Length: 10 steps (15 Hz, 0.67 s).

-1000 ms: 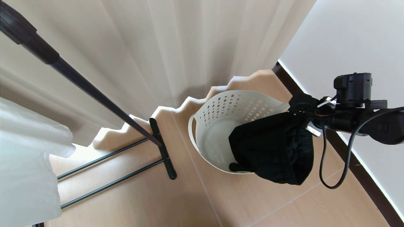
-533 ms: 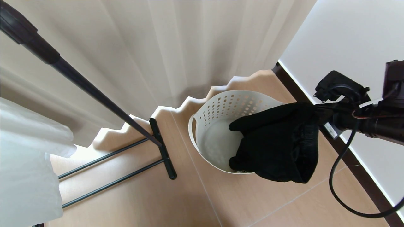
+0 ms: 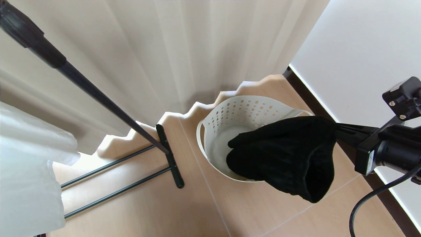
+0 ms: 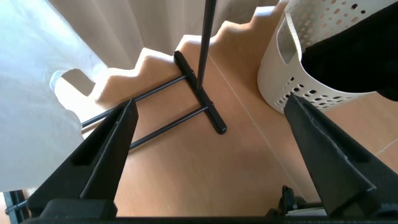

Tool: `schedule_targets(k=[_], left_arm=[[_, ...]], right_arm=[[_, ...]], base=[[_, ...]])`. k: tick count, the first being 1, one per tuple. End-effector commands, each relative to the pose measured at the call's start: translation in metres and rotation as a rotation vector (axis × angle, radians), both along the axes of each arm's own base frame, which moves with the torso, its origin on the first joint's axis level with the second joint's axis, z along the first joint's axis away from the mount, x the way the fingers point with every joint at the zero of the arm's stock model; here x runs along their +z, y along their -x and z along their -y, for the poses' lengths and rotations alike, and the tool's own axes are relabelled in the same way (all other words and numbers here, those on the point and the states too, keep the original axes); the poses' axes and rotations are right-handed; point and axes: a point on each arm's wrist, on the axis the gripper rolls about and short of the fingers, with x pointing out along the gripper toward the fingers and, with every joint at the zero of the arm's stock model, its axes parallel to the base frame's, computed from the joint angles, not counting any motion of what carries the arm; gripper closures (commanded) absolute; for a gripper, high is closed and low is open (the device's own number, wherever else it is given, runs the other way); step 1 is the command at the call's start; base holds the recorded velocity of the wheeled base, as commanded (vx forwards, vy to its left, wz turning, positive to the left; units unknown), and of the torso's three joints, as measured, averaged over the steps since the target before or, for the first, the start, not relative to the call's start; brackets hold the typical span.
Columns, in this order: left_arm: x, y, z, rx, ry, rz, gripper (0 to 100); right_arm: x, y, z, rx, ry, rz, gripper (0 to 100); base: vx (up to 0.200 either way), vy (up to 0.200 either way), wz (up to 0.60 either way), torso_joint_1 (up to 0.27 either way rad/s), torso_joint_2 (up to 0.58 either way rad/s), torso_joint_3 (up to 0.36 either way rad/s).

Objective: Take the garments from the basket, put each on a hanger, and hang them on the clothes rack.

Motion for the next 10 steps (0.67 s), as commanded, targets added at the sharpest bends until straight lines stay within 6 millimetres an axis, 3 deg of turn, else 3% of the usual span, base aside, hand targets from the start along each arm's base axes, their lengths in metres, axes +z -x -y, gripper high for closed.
schedule_targets(k=[1, 10], left_arm=[[0.000, 0.000, 0.000, 0.001, 0.002, 0.000, 0], [0.000, 0.000, 0.000, -0.001, -0.003, -0.003, 0]], right_arm=[[-0.005, 0.004, 0.002, 0.000, 0.002, -0.003, 100], [-0.017, 0.001, 0.001, 0.003, 0.020, -0.047, 100]], base=[[0.000, 0.000, 0.00, 0.002, 0.01, 0.154], [0.000, 0.000, 0.00, 0.001, 0.00, 0.194]])
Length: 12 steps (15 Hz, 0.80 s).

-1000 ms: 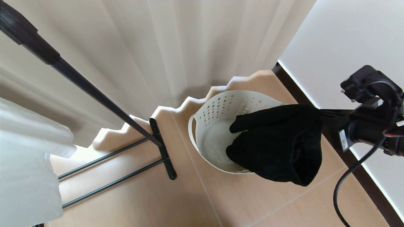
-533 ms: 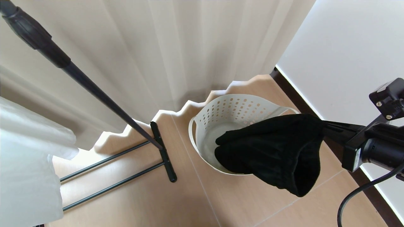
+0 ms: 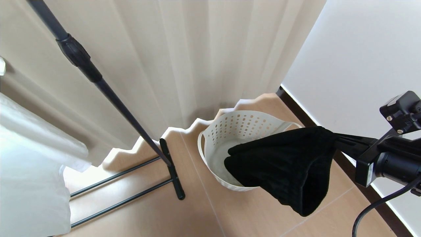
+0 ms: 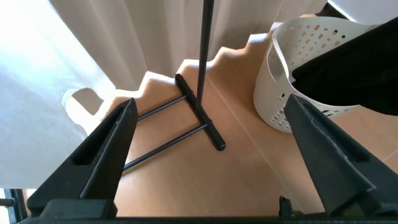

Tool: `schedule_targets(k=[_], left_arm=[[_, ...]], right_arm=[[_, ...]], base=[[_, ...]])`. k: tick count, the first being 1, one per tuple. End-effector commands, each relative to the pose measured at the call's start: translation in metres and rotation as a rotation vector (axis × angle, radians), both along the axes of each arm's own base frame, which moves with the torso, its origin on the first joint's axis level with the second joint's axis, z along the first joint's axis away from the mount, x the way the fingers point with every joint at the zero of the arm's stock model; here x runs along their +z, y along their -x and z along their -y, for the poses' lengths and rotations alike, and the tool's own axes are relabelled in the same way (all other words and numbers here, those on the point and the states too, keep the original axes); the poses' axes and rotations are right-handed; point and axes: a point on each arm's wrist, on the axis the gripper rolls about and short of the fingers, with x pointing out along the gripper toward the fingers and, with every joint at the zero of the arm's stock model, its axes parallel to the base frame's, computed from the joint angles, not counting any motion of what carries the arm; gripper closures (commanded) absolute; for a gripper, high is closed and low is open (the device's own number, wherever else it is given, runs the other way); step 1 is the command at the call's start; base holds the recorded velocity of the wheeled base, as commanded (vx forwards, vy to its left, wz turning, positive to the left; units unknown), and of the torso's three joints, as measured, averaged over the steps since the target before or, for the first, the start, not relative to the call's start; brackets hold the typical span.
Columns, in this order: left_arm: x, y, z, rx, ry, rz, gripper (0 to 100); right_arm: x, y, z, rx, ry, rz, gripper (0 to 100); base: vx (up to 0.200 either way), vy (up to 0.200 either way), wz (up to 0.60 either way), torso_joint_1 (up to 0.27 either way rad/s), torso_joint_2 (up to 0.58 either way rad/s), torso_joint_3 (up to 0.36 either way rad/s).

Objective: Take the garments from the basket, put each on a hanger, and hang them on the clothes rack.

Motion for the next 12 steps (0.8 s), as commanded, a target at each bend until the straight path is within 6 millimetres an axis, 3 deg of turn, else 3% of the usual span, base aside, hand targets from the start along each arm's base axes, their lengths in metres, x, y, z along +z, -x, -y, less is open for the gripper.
schedule_targets(k=[1, 8, 12], left_arm=[[0.0002, -0.0001, 0.0000, -0.001, 0.000, 0.001, 0], [0.0002, -0.0001, 0.0000, -0.001, 0.000, 0.001, 0], [0.0002, -0.0001, 0.0000, -0.001, 0.000, 0.001, 0]], right_arm=[[-0.0028, -0.0030, -0.0012, -0.001, 0.006, -0.013, 100], [-0.0067, -0.0070, -0.0034, 0.001, 0.013, -0.032, 100], [-0.0078, -0.0063, -0.0030, 0.001, 0.015, -0.036, 100]], base=[[0.000, 0.000, 0.00, -0.002, 0.00, 0.207], [0.000, 0.000, 0.00, 0.000, 0.00, 0.202], [0.000, 0.000, 0.00, 0.083, -0.32, -0.043]])
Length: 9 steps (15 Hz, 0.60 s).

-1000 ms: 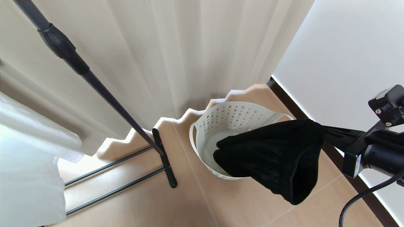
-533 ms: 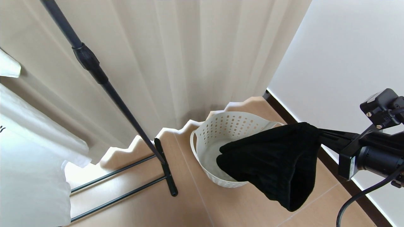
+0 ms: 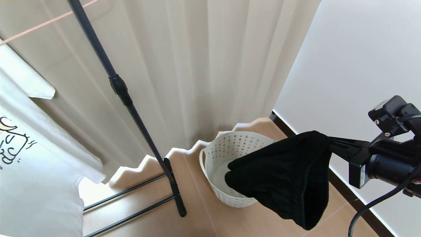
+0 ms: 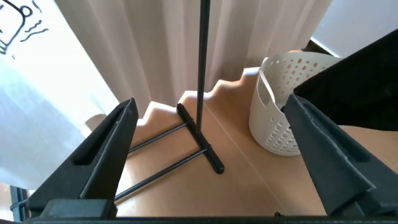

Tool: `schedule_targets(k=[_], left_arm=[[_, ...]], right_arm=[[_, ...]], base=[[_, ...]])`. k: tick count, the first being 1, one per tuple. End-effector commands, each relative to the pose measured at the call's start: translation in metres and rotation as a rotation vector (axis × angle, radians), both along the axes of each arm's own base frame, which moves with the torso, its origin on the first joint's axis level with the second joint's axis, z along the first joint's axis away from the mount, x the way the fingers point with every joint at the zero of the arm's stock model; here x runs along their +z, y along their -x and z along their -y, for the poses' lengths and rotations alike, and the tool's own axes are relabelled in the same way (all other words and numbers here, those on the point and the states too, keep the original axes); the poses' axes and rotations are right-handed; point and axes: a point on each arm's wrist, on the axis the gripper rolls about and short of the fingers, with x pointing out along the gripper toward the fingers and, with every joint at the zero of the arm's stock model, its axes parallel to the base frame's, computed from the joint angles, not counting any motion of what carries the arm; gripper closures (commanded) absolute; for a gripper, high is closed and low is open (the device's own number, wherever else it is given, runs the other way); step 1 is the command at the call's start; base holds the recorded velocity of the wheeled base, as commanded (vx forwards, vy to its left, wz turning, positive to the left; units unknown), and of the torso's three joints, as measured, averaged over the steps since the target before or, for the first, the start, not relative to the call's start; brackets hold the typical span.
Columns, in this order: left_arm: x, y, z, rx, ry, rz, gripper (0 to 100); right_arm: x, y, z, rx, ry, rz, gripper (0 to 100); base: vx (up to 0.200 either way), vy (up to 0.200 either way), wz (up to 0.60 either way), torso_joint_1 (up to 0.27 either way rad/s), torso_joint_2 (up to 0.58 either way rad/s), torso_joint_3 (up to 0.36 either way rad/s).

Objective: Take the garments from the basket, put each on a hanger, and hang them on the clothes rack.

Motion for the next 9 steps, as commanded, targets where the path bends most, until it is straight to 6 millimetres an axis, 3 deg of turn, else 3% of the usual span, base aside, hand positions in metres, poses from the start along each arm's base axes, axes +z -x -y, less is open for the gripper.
schedule_targets(k=[1, 9], left_arm=[[0.0001, -0.0001, 0.0000, 0.000, 0.000, -0.001, 0], [0.0001, -0.0001, 0.0000, 0.002, 0.000, -0.001, 0]], right_arm=[[-0.0021, -0.0003, -0.0002, 0.000, 0.005, -0.007, 100], [-0.0033, 0.0003, 0.0001, 0.000, 0.007, -0.011, 100]], base=[[0.000, 0.000, 0.00, 0.119, -0.44, -0.119], [0.000, 0.000, 0.00, 0.159, -0.49, -0.129]])
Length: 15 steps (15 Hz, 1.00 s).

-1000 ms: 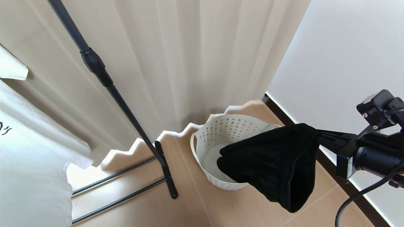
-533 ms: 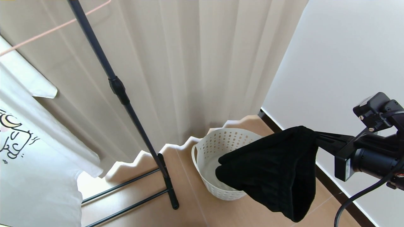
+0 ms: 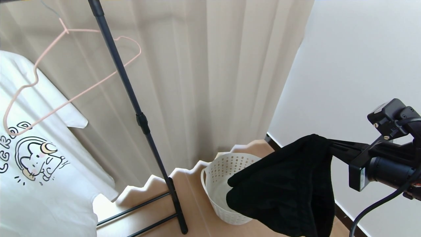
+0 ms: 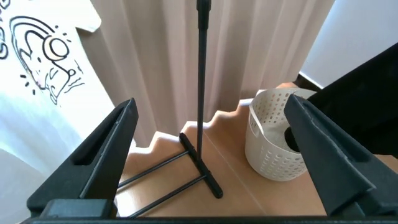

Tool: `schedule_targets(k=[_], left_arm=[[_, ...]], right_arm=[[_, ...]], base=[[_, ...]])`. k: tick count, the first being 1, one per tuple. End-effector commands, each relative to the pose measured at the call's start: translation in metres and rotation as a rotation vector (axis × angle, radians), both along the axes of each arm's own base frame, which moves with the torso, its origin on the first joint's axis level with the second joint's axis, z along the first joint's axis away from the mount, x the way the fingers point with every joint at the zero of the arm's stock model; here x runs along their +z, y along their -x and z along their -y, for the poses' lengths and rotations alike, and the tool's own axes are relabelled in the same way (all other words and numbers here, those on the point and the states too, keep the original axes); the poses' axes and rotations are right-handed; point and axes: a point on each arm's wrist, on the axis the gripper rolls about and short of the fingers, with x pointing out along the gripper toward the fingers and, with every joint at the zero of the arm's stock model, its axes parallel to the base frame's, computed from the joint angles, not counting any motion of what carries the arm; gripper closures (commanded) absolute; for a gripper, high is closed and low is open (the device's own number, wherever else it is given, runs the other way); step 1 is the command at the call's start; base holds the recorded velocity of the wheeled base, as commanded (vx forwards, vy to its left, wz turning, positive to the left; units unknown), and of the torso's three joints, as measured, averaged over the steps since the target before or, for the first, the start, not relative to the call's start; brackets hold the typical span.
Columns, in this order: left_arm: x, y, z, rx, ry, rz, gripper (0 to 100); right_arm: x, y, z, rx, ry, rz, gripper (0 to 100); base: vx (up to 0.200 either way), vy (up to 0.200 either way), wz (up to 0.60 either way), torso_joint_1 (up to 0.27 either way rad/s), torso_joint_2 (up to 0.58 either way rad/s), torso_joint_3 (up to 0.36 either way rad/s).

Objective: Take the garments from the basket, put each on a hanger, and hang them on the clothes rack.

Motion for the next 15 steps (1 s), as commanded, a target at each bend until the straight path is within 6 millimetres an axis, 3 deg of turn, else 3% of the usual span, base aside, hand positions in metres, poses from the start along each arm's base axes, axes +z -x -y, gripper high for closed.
schedule_targets(k=[1, 15], left_arm=[[0.0000, -0.0001, 0.0000, 0.001, 0.000, -0.001, 0], [0.0000, -0.0001, 0.0000, -0.001, 0.000, -0.001, 0]], right_arm=[[-0.0009, -0.0002, -0.0005, 0.003, 0.002, -0.004, 100], [-0.0025, 0.0004, -0.0005, 0.003, 0.004, -0.008, 100]], base=[[0.000, 0.000, 0.00, 0.188, -0.52, -0.110], [0.000, 0.000, 0.00, 0.221, -0.53, -0.283]])
